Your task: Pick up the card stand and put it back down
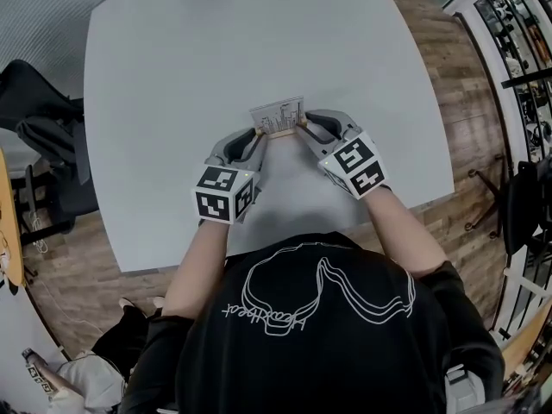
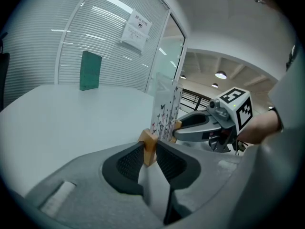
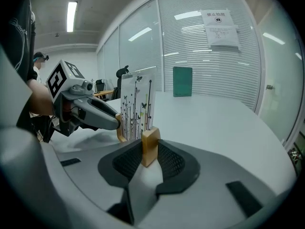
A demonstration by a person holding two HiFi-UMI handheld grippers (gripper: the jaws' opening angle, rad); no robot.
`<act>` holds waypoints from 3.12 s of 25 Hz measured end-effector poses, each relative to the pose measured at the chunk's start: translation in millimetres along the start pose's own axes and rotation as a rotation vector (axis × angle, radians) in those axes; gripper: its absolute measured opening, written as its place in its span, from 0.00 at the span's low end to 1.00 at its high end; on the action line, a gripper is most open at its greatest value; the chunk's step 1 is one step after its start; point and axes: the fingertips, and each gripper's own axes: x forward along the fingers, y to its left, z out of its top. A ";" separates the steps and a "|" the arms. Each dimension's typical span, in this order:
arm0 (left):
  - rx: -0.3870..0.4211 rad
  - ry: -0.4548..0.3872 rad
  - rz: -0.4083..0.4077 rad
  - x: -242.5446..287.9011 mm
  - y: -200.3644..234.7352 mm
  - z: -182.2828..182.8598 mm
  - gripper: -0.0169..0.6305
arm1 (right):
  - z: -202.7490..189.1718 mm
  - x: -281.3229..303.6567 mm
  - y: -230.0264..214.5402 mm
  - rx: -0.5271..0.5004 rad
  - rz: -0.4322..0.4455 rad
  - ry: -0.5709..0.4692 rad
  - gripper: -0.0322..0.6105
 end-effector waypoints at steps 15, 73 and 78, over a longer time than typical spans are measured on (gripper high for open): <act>-0.021 0.003 0.024 0.5 -6.5 -14.4 0.16 | -14.4 -0.4 5.2 0.000 -0.006 0.020 0.22; 0.059 -0.430 -0.340 -300.0 -212.6 48.3 0.05 | 116.6 -264.6 245.2 0.149 0.161 -0.484 0.06; 0.064 -0.431 -0.337 -300.2 -218.0 48.1 0.05 | 115.1 -270.1 244.3 0.148 0.161 -0.487 0.06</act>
